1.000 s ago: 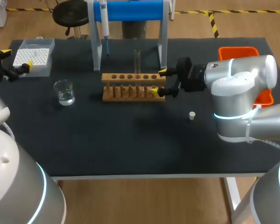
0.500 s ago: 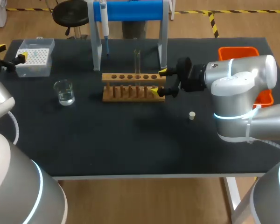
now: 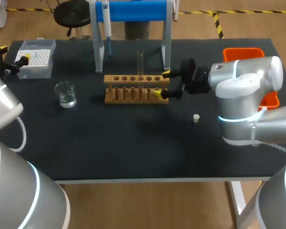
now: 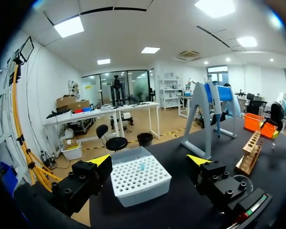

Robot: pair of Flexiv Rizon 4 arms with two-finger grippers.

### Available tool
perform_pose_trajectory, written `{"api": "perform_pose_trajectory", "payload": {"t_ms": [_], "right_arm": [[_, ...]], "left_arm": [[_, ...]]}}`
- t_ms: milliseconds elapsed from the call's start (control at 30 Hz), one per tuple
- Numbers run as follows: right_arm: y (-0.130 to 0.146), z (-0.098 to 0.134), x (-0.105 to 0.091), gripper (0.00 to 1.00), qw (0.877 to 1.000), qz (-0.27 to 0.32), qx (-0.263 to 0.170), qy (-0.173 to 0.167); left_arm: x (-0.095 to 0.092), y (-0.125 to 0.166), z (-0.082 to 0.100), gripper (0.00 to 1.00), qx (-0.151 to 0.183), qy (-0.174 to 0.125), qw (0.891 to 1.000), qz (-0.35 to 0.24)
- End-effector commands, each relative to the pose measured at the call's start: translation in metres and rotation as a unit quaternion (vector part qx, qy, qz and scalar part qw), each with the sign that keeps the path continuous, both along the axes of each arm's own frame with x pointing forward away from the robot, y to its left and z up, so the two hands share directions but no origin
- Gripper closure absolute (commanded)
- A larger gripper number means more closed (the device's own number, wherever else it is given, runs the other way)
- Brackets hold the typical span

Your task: Invert the test tube, pick up the pipette, mount the tip to pipette, aspirate from beaker and dispense into the tube, eject the tip, return the pipette, and cap with the stopper.

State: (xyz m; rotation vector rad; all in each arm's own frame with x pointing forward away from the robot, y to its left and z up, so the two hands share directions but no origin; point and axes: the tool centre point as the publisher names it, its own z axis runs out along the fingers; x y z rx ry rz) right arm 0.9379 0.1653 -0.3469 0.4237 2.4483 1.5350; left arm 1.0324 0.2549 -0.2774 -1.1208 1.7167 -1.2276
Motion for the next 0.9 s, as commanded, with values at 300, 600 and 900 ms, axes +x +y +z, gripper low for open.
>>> {"api": "perform_pose_trajectory", "payload": {"t_ms": [300,600,900], "right_arm": [[-0.0007,0.0001,-0.0008,0.0,1.0,0.0,0.0,0.0],[-0.0007,0.0001,-0.0008,0.0,1.0,0.0,0.0,0.0],[-0.0007,0.0001,-0.0008,0.0,1.0,0.0,0.0,0.0]], "left_arm": [[-0.0008,-0.0024,-0.0008,0.0,0.001,-0.004,1.0,0.01],[-0.0008,-0.0024,-0.0008,0.0,0.001,-0.004,1.0,0.01],[0.0064,-0.002,-0.0071,0.0,-0.006,0.001,1.0,0.016]]}}
